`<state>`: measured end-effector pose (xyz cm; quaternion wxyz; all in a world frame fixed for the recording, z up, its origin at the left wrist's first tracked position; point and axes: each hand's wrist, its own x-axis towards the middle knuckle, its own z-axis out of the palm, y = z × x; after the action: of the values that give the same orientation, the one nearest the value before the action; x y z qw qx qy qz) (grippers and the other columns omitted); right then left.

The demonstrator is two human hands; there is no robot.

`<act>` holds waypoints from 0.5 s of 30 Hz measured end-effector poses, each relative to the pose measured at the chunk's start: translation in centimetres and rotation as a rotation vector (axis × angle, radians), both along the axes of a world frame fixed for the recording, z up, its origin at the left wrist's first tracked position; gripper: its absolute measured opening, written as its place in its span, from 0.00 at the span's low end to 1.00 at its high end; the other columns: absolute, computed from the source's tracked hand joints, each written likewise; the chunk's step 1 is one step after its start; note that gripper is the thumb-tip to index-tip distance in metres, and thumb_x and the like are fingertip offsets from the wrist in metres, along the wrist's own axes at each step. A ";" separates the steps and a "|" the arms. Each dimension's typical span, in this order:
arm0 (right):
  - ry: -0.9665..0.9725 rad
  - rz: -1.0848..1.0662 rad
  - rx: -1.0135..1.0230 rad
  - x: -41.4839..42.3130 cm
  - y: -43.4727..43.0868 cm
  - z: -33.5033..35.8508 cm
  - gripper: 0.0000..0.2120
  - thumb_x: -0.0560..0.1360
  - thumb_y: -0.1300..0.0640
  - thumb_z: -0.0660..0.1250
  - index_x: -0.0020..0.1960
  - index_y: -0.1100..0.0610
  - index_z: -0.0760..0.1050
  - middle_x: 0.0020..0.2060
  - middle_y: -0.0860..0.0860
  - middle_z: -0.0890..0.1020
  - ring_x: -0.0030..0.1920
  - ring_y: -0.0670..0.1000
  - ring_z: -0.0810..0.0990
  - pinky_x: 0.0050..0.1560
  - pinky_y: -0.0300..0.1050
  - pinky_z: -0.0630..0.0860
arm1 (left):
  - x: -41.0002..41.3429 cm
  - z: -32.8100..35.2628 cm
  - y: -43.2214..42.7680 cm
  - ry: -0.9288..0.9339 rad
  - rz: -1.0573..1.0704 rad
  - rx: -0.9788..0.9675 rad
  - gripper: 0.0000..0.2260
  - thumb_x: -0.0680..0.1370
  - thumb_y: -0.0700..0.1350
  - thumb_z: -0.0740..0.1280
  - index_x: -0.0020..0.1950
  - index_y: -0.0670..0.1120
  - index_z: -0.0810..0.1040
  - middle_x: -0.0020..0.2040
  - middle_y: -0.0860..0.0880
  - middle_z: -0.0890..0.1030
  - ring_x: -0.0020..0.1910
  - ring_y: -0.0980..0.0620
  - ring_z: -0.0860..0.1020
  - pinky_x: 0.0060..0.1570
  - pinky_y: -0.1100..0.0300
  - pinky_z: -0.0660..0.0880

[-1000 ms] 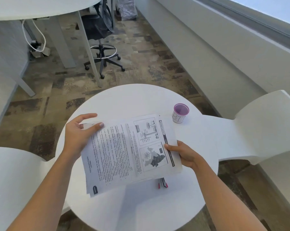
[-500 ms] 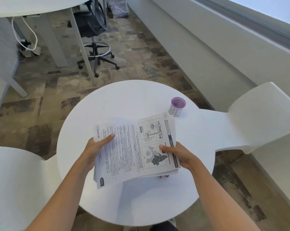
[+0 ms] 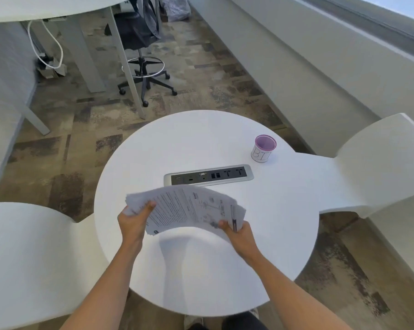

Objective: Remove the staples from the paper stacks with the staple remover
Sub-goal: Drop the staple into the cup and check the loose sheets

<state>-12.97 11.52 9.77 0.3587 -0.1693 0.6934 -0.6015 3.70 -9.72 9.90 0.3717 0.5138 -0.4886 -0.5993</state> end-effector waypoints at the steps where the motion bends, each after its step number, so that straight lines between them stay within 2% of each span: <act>1: -0.001 -0.003 0.014 0.7 0.0 -0.5 0.06 0.73 0.56 0.73 0.43 0.45 0.83 0.43 0.44 0.86 0.48 0.46 0.84 0.46 0.37 0.80 | 0.1 -0.5 0.1 0.010 0.020 -0.005 0.08 0.70 0.40 0.77 0.38 0.49 0.80 0.37 0.53 0.81 0.31 0.60 0.79 0.28 0.70 0.75; 4: -0.014 -0.016 0.023 2.4 0.0 -1.6 0.05 0.74 0.57 0.73 0.44 0.46 0.83 0.43 0.51 0.87 0.47 0.52 0.85 0.50 0.42 0.81 | 0.4 -2.4 0.5 -0.007 0.012 0.033 0.11 0.71 0.40 0.76 0.33 0.45 0.76 0.32 0.54 0.78 0.33 0.54 0.74 0.28 0.68 0.73; 5: 0.005 -0.029 0.030 2.7 0.0 -1.8 0.05 0.75 0.56 0.71 0.46 0.46 0.82 0.44 0.54 0.86 0.47 0.56 0.84 0.49 0.46 0.80 | 0.5 -2.9 0.6 -0.018 -0.009 0.064 0.10 0.71 0.40 0.76 0.34 0.44 0.76 0.33 0.51 0.78 0.34 0.53 0.74 0.29 0.66 0.74; 6: 0.022 -0.051 0.036 3.0 0.0 -1.9 0.06 0.76 0.56 0.70 0.46 0.45 0.81 0.43 0.55 0.86 0.46 0.57 0.83 0.48 0.45 0.79 | 0.6 -3.3 0.8 -0.028 -0.027 0.091 0.09 0.72 0.40 0.76 0.36 0.43 0.76 0.36 0.48 0.78 0.36 0.51 0.75 0.30 0.64 0.75; 8: 0.030 -0.094 0.019 3.1 0.1 -1.8 0.08 0.77 0.56 0.69 0.43 0.44 0.82 0.38 0.50 0.85 0.43 0.53 0.83 0.43 0.38 0.78 | 0.6 -3.5 1.0 -0.025 -0.030 0.099 0.08 0.73 0.40 0.75 0.39 0.42 0.77 0.38 0.46 0.79 0.37 0.50 0.78 0.28 0.64 0.77; 10: 0.048 -0.092 0.005 2.8 0.2 -1.6 0.08 0.76 0.54 0.70 0.42 0.43 0.83 0.35 0.42 0.84 0.38 0.44 0.83 0.37 0.32 0.76 | 0.3 -3.1 0.8 -0.007 -0.012 0.057 0.05 0.73 0.41 0.74 0.41 0.44 0.79 0.39 0.48 0.80 0.37 0.53 0.79 0.26 0.68 0.75; 11: 0.052 -0.077 -0.012 2.7 0.4 -1.5 0.08 0.76 0.55 0.70 0.46 0.42 0.83 0.38 0.37 0.84 0.40 0.41 0.83 0.38 0.31 0.77 | 0.2 -2.8 0.7 0.007 -0.005 0.029 0.05 0.74 0.42 0.74 0.41 0.46 0.79 0.39 0.49 0.80 0.36 0.55 0.78 0.26 0.69 0.75; 12: 0.054 -0.058 -0.037 2.6 0.7 -1.4 0.09 0.76 0.56 0.70 0.52 0.43 0.83 0.42 0.37 0.84 0.45 0.39 0.83 0.40 0.32 0.78 | 0.1 -2.5 0.7 0.027 -0.004 -0.001 0.05 0.74 0.43 0.74 0.41 0.47 0.79 0.39 0.51 0.80 0.36 0.57 0.78 0.27 0.70 0.74; 14: 0.081 -0.047 -0.056 2.3 1.2 -1.6 0.15 0.76 0.58 0.71 0.62 0.50 0.78 0.48 0.41 0.84 0.54 0.36 0.80 0.45 0.32 0.78 | 0.0 -2.3 0.7 0.054 -0.028 -0.060 0.04 0.75 0.44 0.73 0.44 0.50 0.78 0.42 0.54 0.79 0.37 0.62 0.78 0.28 0.71 0.74; 15: 0.095 -0.050 -0.050 2.3 1.4 -1.7 0.16 0.76 0.59 0.71 0.63 0.52 0.78 0.50 0.42 0.84 0.54 0.33 0.79 0.47 0.29 0.77 | 0.0 -2.4 0.8 0.052 -0.050 -0.084 0.04 0.75 0.43 0.73 0.44 0.50 0.78 0.44 0.55 0.79 0.38 0.65 0.78 0.30 0.72 0.74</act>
<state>-10.70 12.88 8.08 0.3058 -0.1890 0.6984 -0.6189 3.67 -8.89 7.50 0.3903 0.4696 -0.5165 -0.6003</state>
